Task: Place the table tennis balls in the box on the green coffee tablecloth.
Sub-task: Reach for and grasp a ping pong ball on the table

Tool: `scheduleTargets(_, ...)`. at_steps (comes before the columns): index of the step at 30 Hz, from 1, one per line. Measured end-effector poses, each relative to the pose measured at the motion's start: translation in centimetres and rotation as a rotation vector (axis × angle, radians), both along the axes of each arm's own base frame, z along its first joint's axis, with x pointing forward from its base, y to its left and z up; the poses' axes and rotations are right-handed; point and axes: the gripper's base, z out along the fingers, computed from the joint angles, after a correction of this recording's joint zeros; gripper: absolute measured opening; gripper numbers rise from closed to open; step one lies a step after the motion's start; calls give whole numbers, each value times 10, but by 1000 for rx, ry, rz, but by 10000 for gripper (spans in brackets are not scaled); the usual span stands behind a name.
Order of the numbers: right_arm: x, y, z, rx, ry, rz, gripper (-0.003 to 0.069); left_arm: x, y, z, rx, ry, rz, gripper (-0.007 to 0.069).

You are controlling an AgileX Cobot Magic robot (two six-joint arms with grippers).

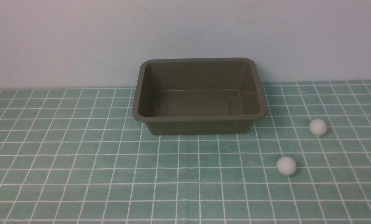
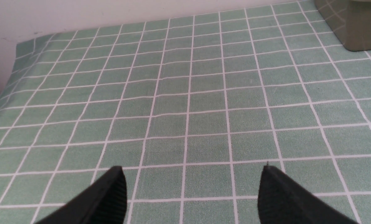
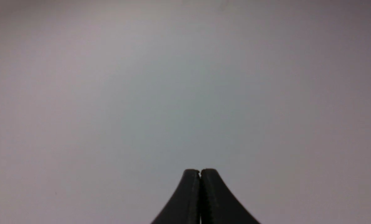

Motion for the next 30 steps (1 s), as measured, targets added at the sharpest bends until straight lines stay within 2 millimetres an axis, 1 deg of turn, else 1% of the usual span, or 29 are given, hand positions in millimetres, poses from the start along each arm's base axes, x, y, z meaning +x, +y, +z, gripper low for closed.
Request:
scheduleTargets(5, 0, 0, 0, 33, 25, 54, -17, 0, 0, 0, 0, 0, 0, 510)
scheduleTargets(8, 3, -5, 0, 167, 109, 139, -17, 0, 0, 0, 0, 0, 0, 510)
scheduleTargets(12, 10, -11, 2, 315, 245, 190, -17, 0, 0, 0, 0, 0, 0, 510)
scheduleTargets(15, 13, -15, 14, 372, 319, 177, -17, 0, 0, 0, 0, 0, 0, 510)
scheduleTargets(17, 11, -21, 42, 451, 421, 119, -17, 0, 0, 0, 0, 0, 0, 510)
scheduleTargets(18, 11, -22, 44, 454, 426, 112, -17, 0, 0, 0, 0, 0, 0, 510)
scheduleTargets(20, 13, -27, 61, 505, 506, 58, -17, 0, 0, 0, 0, 0, 0, 510)
scheduleTargets(22, 18, -32, 74, 562, 603, 0, -17, 0, 0, 0, 0, 0, 0, 510)
scheduleTargets(23, 20, -33, 78, 573, 620, -10, -17, 0, 0, 0, 0, 0, 0, 510)
scheduleTargets(25, 31, -38, 84, 630, 741, -79, -17, 0, 0, 0, 0, 0, 0, 510)
scheduleTargets(26, 42, -41, 85, 670, 838, -120, -17, 0, 0, 0, 0, 0, 0, 510)
scheduleTargets(27, 48, -42, 85, 698, 898, -143, -17, 0, 0, 0, 0, 0, 0, 510)
scheduleTargets(28, 50, -42, 84, 701, 908, -143, -17, 0, 0, 0, 0, 0, 0, 510)
scheduleTargets(29, 62, -44, 82, 739, 1011, -175, -17, 0, 0, 0, 0, 0, 0, 510)
scheduleTargets(30, 69, -44, 78, 752, 1083, -203, -17, 0, 0, 0, 0, 0, 0, 510)
